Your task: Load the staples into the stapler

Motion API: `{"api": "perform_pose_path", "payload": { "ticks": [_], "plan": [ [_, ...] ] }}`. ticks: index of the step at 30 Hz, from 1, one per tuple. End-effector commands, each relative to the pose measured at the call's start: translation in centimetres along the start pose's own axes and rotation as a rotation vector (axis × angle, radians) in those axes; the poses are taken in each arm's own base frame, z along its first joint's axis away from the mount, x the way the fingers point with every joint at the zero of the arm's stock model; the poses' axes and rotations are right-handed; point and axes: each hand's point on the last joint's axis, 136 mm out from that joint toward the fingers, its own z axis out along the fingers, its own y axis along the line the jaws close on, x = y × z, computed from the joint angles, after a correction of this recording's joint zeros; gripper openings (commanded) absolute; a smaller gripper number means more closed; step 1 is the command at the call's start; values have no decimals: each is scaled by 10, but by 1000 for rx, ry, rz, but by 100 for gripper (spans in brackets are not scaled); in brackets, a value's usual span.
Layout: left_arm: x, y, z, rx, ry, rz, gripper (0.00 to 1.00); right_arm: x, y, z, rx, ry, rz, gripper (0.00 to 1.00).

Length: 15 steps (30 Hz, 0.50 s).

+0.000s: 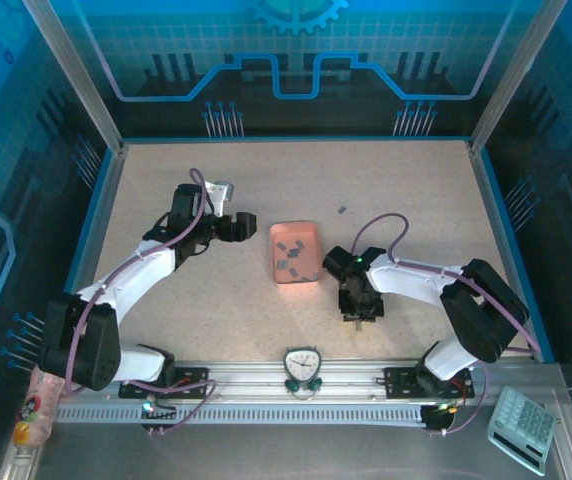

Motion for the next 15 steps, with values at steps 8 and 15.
{"api": "perform_pose_path", "payload": {
  "ticks": [8,15],
  "plan": [
    [6,-2,2,25,9,-16,85,5,-14,-21,13,-14,19,31],
    [5,-3,2,29,7,-17,85,8,-9,-9,-10,14,22,32]
  ]
}}
